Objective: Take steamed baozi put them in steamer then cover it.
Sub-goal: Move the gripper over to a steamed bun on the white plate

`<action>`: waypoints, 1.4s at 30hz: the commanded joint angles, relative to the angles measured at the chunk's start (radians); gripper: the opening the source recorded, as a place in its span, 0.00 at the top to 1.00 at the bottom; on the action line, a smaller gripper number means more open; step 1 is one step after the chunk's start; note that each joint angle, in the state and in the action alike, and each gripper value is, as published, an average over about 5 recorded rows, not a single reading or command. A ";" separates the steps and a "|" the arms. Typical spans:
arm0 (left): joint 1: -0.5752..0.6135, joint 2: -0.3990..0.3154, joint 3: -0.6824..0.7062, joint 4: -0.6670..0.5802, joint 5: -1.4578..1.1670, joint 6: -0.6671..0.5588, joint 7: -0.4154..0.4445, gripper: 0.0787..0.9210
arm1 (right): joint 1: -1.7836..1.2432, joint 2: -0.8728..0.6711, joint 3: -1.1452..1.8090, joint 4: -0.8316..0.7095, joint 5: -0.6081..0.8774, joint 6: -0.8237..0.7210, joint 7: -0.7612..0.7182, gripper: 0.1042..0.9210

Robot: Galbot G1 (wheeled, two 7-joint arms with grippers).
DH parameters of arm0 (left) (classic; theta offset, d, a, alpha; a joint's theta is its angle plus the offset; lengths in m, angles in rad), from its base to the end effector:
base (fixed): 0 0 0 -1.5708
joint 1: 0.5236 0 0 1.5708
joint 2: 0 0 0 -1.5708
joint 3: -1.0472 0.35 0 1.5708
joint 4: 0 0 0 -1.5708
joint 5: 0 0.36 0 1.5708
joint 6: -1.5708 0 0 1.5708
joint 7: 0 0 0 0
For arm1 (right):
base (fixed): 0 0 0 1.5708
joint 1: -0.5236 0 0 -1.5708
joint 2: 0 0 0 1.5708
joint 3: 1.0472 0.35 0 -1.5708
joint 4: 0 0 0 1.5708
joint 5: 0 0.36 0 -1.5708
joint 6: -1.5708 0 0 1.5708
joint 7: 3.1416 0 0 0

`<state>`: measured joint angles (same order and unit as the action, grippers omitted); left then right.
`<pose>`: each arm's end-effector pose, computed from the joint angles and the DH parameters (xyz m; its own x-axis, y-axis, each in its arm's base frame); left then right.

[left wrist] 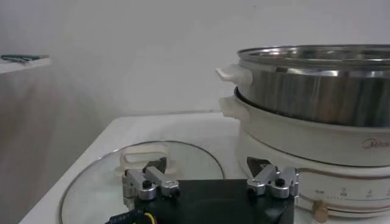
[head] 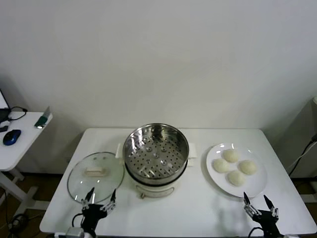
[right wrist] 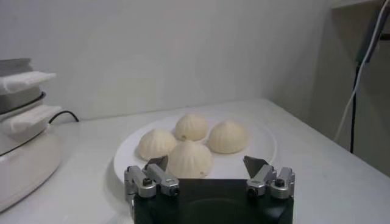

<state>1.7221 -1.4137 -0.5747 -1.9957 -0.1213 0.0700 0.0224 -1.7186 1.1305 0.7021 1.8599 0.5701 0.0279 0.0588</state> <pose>0.1330 0.0481 -0.3581 -0.9490 0.0379 0.3129 0.0497 0.9983 0.0299 0.1429 -0.1609 -0.3660 -0.9474 0.0936 0.3060 0.1186 0.9909 0.0642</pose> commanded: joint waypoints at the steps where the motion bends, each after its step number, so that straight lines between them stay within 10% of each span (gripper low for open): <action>1: -0.002 0.000 0.001 -0.004 0.001 0.001 0.001 0.12 | 0.054 -0.006 0.009 0.014 -0.014 -0.097 0.020 0.12; 11: -0.016 0.011 0.011 -0.011 -0.001 0.003 0.006 0.12 | 0.616 -0.345 -0.133 -0.126 -0.093 -0.423 -0.077 0.12; 22: -0.023 0.004 0.017 -0.023 0.001 0.008 0.013 0.12 | 1.424 -0.791 -1.001 -0.415 -0.435 -0.370 -0.764 0.12; 31: -0.027 0.007 0.016 -0.017 0.001 0.009 0.017 0.12 | 1.906 -0.803 -1.546 -0.604 -0.573 -0.054 -1.199 0.12; 42: -0.037 -0.013 0.021 -0.013 0.017 0.017 0.024 0.12 | 1.958 -0.579 -1.728 -0.798 -0.567 -0.054 -1.263 0.12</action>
<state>1.6870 -1.4237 -0.5542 -2.0092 -0.1092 0.0858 0.0461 0.0642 0.5077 -0.8162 1.1794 0.0460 -0.0798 -1.0543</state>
